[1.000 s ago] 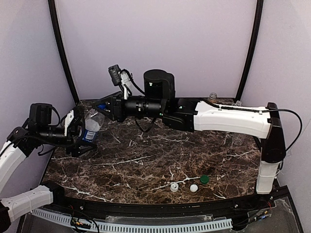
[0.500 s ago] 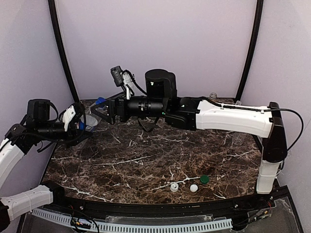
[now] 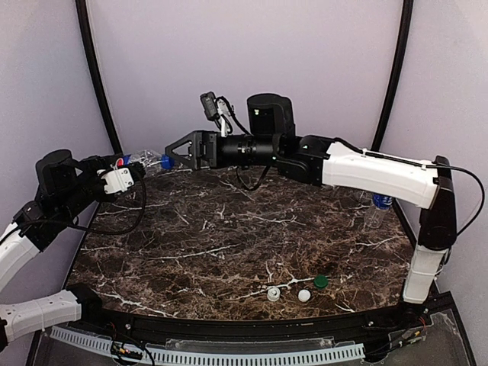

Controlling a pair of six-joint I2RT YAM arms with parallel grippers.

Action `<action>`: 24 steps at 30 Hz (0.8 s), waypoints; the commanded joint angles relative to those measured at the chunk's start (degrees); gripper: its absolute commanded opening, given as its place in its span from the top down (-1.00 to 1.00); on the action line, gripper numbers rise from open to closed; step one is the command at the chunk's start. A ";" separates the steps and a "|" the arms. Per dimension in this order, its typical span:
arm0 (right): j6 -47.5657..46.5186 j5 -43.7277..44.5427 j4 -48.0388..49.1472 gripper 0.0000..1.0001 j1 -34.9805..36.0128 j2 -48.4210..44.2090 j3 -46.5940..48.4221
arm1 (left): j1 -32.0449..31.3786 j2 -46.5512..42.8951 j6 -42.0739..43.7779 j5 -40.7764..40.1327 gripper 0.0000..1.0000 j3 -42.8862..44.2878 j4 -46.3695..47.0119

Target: Unscrew the bottle caps

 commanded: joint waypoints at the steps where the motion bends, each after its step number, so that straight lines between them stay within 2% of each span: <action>1: 3.13 -2.92 0.61 -0.95 0.03 2.52 1.95 | -0.76 -0.52 12.46 -8.57 0.37 -0.26 14.16; 9: 4.59 -7.28 7.77 -0.50 0.06 5.10 2.94 | -1.82 -2.10 18.29 -6.02 0.37 -3.26 17.69; 14: 5.57 -8.50 8.86 -0.36 0.02 7.07 4.47 | -2.44 -1.70 19.52 -5.74 0.37 -3.74 19.09; 16: 6.33 -9.30 9.58 -0.25 0.07 7.98 4.93 | -2.56 -1.62 20.05 -5.55 0.37 -3.88 19.39; 24: 6.86 -10.88 11.19 0.44 -0.10 9.02 5.78 | -2.93 -2.11 21.95 -4.96 0.37 -5.41 20.28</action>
